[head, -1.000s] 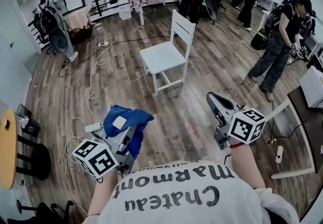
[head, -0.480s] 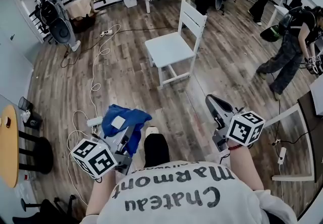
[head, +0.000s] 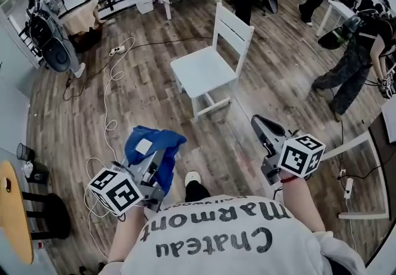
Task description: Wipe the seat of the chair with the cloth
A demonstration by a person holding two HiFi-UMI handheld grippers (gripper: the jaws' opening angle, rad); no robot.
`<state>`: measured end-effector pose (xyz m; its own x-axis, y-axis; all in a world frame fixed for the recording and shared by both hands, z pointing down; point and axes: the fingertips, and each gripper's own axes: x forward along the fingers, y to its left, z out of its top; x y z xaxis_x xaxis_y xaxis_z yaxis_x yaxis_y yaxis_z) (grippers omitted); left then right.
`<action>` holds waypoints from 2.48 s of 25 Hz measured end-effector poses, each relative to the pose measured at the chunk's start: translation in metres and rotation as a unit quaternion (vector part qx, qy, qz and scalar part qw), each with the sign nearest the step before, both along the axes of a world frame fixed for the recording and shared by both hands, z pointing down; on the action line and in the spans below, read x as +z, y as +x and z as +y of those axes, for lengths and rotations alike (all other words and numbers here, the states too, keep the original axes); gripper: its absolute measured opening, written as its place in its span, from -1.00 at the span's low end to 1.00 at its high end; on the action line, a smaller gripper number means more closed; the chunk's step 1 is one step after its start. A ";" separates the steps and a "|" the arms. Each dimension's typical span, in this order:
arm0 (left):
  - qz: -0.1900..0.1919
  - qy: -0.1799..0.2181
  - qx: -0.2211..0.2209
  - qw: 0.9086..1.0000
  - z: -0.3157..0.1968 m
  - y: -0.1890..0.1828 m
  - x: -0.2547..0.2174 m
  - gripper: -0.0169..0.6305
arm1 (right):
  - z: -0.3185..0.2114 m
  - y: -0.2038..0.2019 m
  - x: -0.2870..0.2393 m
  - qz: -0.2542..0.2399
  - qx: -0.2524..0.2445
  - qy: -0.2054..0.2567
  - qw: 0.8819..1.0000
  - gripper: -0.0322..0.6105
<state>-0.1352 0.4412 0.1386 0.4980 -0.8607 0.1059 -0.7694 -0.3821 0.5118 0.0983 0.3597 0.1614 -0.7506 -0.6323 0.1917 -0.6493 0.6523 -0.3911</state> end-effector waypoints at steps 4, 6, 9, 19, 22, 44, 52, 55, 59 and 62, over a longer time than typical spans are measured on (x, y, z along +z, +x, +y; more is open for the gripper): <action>-0.013 0.013 0.014 1.000 -0.059 -0.031 -0.014 -0.58 | -0.049 -0.025 -0.008 -0.006 0.021 0.000 1.000 -0.85; -0.015 0.021 0.023 0.999 -0.085 -0.047 -0.021 -0.58 | -0.072 -0.040 -0.013 -0.009 0.028 0.004 1.000 -0.85; -0.008 0.021 0.035 0.999 -0.120 -0.070 -0.026 -0.58 | -0.101 -0.063 -0.020 -0.014 0.039 0.012 0.999 -0.85; 0.003 0.026 0.056 0.998 -0.212 -0.109 -0.017 -0.58 | -0.161 -0.082 -0.007 0.000 0.086 0.011 0.996 -0.85; 0.011 0.005 0.054 0.998 -0.233 -0.113 -0.005 -0.57 | -0.179 -0.079 0.001 0.002 0.100 -0.001 0.995 -0.85; 0.007 -0.007 -0.009 1.000 -0.515 -0.123 0.011 -0.57 | -0.489 -0.093 0.034 0.025 0.051 -0.002 0.998 -0.85; 0.028 0.025 0.068 0.997 -0.631 -0.076 0.025 -0.57 | -0.557 -0.077 0.064 0.077 0.062 0.057 0.994 -0.85; 0.002 -0.009 0.085 0.996 -0.674 -0.056 0.051 -0.56 | -0.562 -0.073 0.105 0.094 0.061 0.015 0.994 -0.85; -0.046 -0.054 0.122 0.990 -0.721 -0.034 0.107 -0.56 | -0.564 -0.068 0.170 0.112 0.092 -0.060 0.988 -0.85; -0.063 -0.078 0.177 0.979 -0.756 -0.020 0.160 -0.56 | -0.570 -0.070 0.211 0.102 0.144 -0.109 0.978 -0.85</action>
